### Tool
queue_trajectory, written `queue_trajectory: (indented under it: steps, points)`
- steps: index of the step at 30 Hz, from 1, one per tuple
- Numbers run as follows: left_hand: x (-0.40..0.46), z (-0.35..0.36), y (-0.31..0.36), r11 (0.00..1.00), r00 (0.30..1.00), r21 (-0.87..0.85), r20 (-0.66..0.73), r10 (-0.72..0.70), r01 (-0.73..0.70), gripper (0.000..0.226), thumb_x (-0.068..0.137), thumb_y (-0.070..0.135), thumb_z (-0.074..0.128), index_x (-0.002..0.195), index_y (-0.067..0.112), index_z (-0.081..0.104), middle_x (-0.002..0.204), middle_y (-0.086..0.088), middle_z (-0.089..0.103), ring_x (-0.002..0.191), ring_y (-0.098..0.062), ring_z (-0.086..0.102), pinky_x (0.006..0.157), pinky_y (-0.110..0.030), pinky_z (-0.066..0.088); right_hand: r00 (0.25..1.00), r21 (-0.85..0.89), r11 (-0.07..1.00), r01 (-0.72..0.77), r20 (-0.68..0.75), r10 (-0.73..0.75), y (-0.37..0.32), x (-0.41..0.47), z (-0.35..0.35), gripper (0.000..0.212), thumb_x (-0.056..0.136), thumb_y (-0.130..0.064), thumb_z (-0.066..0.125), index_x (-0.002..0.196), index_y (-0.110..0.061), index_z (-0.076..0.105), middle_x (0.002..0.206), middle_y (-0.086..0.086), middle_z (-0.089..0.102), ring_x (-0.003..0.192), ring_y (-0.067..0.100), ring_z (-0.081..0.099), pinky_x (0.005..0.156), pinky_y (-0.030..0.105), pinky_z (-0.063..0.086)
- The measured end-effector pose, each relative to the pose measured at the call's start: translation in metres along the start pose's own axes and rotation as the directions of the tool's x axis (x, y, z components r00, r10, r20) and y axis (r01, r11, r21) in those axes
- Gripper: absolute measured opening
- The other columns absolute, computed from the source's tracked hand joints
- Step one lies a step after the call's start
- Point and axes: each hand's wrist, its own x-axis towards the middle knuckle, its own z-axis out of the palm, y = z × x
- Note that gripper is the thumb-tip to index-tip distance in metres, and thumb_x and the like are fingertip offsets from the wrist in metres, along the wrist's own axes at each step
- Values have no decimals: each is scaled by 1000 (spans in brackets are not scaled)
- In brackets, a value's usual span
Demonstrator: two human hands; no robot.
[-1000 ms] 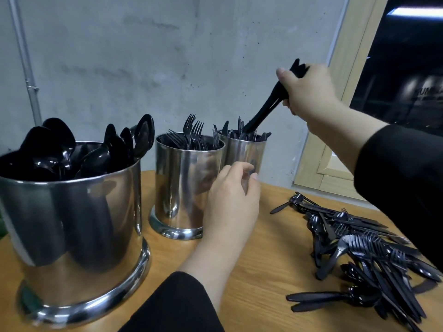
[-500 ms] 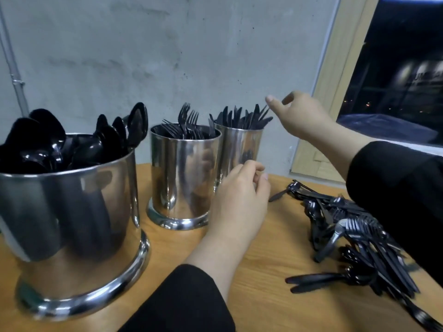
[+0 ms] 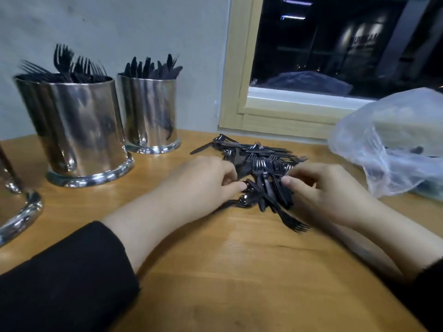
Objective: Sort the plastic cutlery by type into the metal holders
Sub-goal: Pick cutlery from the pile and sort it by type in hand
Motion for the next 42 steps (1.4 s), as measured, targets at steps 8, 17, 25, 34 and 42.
queue_trajectory:
  steps: [8, 17, 25, 34, 42]
  points:
    - [2, 10, 1, 979, 981, 205, 185, -49, 10, 18, 92, 54, 66, 95, 36, 67, 95, 14, 61, 91, -12, 54, 74, -31, 44, 996, 36, 999, 24, 90, -27, 0, -13, 1, 32, 91, -57, 55, 81, -30, 67, 67, -13, 66, 65, 5, 59, 62, 29, 46]
    - [0, 6, 0, 999, 995, 42, 96, -29, 25, 21, 95, 45, 66, 85, 29, 57, 81, 10, 62, 75, -5, 53, 62, -24, 39, 910, -91, 994, -61, 405, 93, 2, -13, -18, 61, 69, -84, 57, 77, -24, 62, 70, -2, 66, 66, 15, 60, 66, 38, 51]
    - [-1, 0, 5, 983, 982, -162, -155, -110, 85, 32, 103, 41, 53, 76, 25, 47, 56, 5, 45, 54, -8, 42, 50, -26, 23, 879, -75, 993, -94, 462, 119, -9, -15, -17, 33, 77, -59, 73, 77, -27, 64, 74, -7, 67, 65, 7, 59, 69, 32, 51]
    - [0, 4, 5, 964, 972, -266, -217, -87, 26, 39, 102, 42, 53, 77, 14, 62, 46, 11, 43, 49, -4, 41, 48, -18, 31, 875, -21, 984, -176, 454, 166, -9, -13, -16, 23, 78, -44, 82, 88, -30, 67, 82, -10, 70, 77, 10, 65, 78, 33, 53]
    - [-3, 8, 12, 939, 988, -345, -146, -57, 3, 39, 103, 41, 51, 79, 19, 72, 76, 6, 73, 74, -6, 64, 76, -23, 47, 976, 355, 932, -73, 220, -7, -10, -13, -14, 12, 86, -13, 78, 88, -21, 70, 73, -3, 66, 63, 0, 55, 63, 11, 42]
